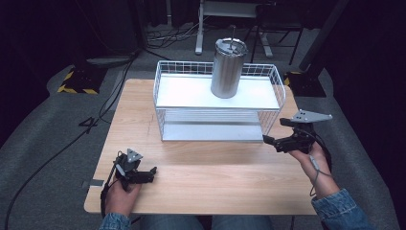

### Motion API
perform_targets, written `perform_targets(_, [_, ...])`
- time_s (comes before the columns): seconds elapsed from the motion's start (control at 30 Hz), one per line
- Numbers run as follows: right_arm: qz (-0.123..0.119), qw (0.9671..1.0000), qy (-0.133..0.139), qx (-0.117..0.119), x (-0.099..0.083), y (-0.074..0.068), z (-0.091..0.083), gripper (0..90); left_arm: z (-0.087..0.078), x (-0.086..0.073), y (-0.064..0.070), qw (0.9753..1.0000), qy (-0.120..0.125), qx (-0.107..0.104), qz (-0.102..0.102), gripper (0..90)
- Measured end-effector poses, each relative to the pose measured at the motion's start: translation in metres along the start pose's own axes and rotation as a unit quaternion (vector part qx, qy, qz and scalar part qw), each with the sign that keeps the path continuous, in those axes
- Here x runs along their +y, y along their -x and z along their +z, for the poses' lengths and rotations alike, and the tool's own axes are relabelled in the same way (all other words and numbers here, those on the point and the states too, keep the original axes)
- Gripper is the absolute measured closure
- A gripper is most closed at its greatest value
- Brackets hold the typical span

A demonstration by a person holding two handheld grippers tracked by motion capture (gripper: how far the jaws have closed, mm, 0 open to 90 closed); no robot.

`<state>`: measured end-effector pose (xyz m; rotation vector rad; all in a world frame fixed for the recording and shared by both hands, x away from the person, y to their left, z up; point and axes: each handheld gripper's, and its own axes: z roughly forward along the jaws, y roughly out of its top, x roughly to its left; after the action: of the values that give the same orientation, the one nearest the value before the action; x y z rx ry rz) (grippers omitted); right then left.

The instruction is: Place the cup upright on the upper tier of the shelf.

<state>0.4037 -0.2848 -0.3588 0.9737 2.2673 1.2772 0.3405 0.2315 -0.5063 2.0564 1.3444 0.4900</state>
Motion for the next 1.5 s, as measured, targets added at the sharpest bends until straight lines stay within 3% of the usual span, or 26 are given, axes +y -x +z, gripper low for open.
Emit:
perform_targets(0.5, [0.003,0.9993,-0.036,0.007,-0.054,-0.001,0.026,2.2,0.000,0.000,0.000,1.0000,0.001,0.001,-0.001,5.2])
perform_targets(0.97, [-0.002,0.9985,-0.054,0.010,-0.092,-0.008,0.047,3.9,0.000,0.000,0.000,1.0000,0.001,0.001,-0.001,5.2])
perform_targets(1.5, [-0.007,0.9970,-0.077,0.003,-0.120,-0.017,0.061,5.7,0.000,0.000,0.000,1.0000,0.001,0.001,-0.001,5.2])
